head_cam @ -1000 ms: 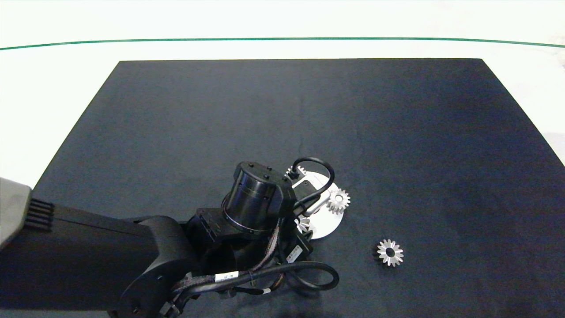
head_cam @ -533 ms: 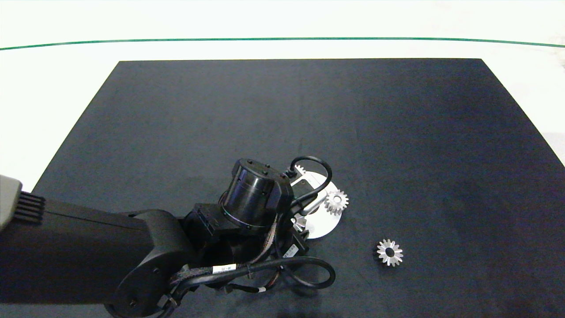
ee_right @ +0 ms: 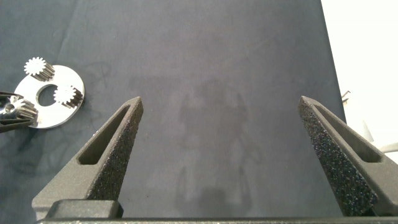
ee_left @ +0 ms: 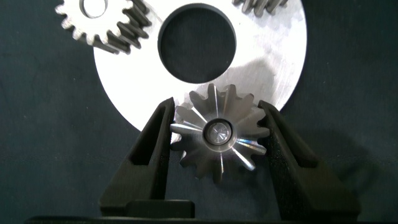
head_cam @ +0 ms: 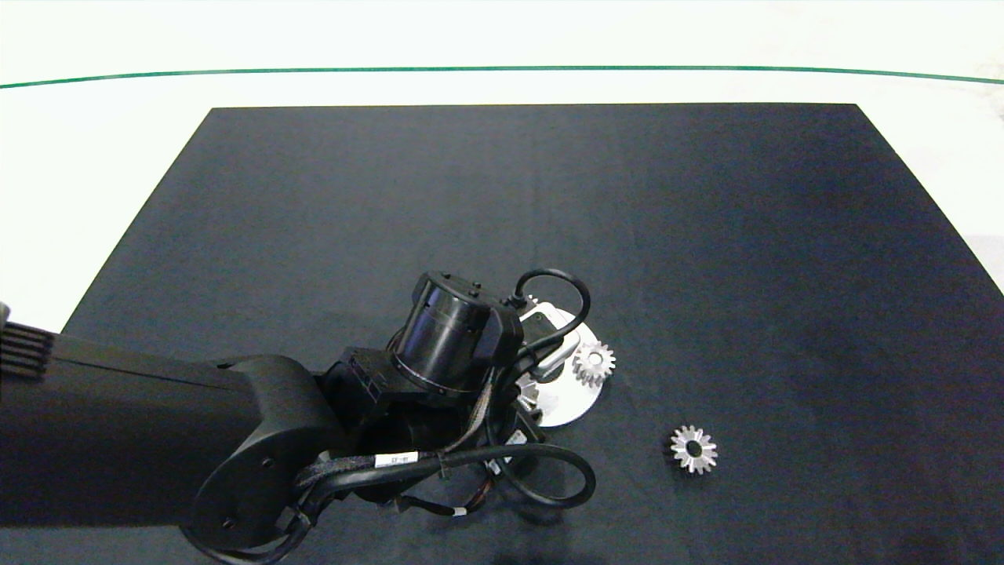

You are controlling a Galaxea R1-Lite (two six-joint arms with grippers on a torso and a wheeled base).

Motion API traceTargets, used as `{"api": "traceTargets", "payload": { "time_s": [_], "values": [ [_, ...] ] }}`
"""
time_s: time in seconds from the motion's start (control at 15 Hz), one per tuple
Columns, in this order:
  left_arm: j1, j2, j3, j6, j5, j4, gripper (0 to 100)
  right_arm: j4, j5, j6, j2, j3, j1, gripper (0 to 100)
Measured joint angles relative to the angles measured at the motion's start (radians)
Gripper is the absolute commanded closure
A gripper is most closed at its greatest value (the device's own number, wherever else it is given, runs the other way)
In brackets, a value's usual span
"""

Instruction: Remove an incorrectly installed larger gear and replace it with the correct smaller gear

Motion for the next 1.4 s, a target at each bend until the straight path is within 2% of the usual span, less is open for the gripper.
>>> {"api": "traceTargets", "payload": {
  "time_s": [0.33,0.8,1.07,1.27,1.33,1.4],
  "values": [
    [-0.002,-0.018,-0.001,0.000,0.000,0.021,78,0.000,0.000,0.000,0.001,-0.001,0.000,0],
    [-0.011,-0.085,-0.016,-0.004,-0.001,0.128,78,0.000,0.000,-0.001,0.001,-0.001,0.000,0],
    [-0.011,-0.098,-0.020,-0.005,0.000,0.127,78,0.000,0.000,-0.002,0.001,-0.001,-0.001,0],
    [-0.011,-0.099,-0.028,-0.020,-0.001,0.128,78,0.000,0.000,-0.001,0.001,-0.001,-0.001,0],
    [-0.011,-0.099,-0.030,-0.020,-0.001,0.130,0,0.000,0.000,-0.001,0.001,-0.001,-0.001,0],
    [-0.011,-0.099,-0.031,-0.020,0.000,0.130,0,0.000,0.000,-0.001,0.001,-0.001,-0.002,0]
  ]
}}
